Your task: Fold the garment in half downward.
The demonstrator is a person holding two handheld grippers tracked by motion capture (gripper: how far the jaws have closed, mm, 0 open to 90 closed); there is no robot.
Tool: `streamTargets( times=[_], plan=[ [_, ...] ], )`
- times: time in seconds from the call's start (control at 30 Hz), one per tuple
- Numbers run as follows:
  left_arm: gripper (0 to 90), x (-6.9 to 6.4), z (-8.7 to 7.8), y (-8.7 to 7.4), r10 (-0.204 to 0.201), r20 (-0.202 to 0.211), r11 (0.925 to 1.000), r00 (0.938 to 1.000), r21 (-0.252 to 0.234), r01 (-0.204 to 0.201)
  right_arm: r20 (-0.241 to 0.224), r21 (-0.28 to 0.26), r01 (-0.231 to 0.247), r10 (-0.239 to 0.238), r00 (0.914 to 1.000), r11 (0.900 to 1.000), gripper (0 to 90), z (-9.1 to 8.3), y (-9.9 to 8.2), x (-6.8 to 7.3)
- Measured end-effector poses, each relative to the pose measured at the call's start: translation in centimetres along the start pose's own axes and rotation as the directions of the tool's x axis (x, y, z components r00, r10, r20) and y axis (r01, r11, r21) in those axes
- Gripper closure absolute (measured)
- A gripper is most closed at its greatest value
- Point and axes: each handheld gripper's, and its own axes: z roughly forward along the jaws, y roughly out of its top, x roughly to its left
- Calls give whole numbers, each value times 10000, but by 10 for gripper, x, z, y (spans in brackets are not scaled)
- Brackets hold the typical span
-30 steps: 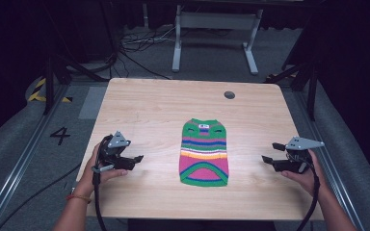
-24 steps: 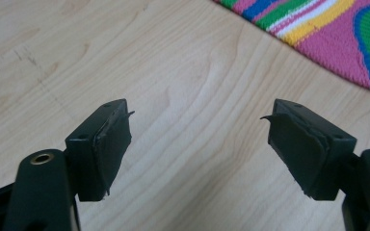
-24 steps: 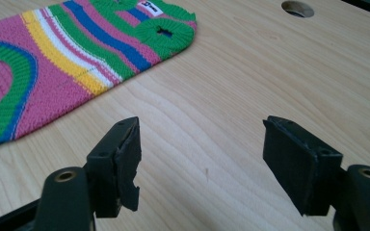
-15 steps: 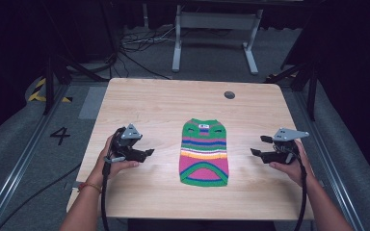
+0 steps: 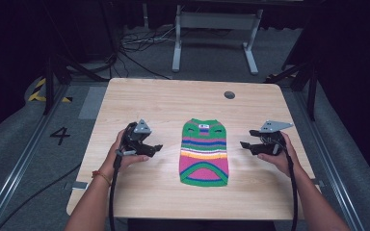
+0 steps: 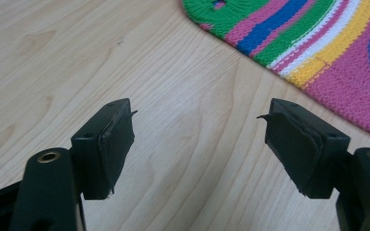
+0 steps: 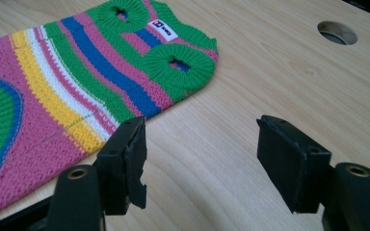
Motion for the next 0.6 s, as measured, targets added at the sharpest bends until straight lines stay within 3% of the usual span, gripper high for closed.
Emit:
streamTargets(
  times=[0.13, 0.17, 0.23, 0.47, 0.6],
  plan=[
    [262, 0, 11, 9, -4, 132, 10000, 9999, -41, 4, -57, -31, -71, 71, 10000, 10000, 378, 8, 6, -3],
    [262, 0, 16, 14, 196, -67, 9998, 9998, -60, -197, -69, -28, -105, 105, 9999, 9999, 380, 10, 7, -3],
    [268, 1, 24, 19, 48, 205, 10000, 9998, 30, -49, -68, -14, -144, 144, 9999, 9999, 385, 16, 12, -4],
    [271, 4, 43, 42, 213, 186, 9997, 9996, -76, -212, -83, 96, -161, 162, 9998, 9998, 397, 33, 25, -7],
    [277, 5, 54, 51, 63, 269, 10000, 9996, -25, -63, -81, 116, -207, 208, 9998, 9997, 418, 42, 30, -8]
  ],
)
